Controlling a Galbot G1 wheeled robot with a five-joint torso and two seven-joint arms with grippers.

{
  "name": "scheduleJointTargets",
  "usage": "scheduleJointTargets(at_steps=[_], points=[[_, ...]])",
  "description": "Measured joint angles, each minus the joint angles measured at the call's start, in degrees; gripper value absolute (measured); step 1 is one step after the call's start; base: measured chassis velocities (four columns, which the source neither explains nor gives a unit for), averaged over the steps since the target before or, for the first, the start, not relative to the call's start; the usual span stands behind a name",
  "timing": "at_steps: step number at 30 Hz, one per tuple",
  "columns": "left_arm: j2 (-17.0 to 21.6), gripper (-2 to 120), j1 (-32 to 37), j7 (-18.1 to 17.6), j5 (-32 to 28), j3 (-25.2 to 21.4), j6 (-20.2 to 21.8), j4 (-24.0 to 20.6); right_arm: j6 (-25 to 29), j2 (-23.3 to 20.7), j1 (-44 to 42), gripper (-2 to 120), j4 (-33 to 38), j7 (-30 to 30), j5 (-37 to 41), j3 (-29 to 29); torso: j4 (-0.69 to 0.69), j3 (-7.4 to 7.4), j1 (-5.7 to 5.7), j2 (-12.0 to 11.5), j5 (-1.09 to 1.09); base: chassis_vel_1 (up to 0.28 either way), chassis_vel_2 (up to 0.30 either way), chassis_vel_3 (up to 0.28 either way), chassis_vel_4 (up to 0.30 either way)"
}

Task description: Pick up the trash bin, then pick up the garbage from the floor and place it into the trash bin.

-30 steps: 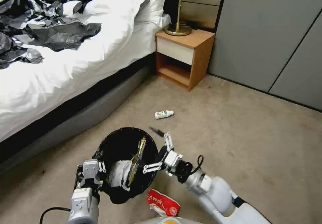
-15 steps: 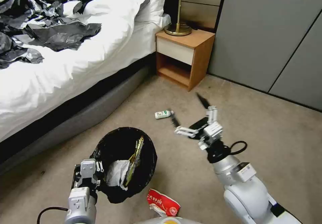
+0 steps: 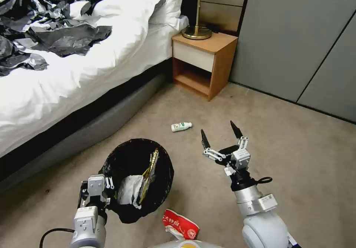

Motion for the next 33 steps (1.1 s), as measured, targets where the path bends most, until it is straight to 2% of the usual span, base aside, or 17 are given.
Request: scheduleJointTargets(at_steps=[23,33], points=[[0.1,3,-0.4,0.0,-0.3,0.1,0.0,0.0,-0.4,0.4,0.5,100,-0.6,-0.8,-0.2,0.0,0.00,0.01,0.00,0.0,0.00,0.000,0.000,0.000,0.000],[0.1,3,-0.4,-0.1,-0.3,0.1,0.0,0.2,-0.3,0.6,1.0,100,-0.8,-0.9,-0.2,-0.2,0.00,0.00,-0.01,0.0,0.00,0.116,-0.100,-0.103,0.111]])
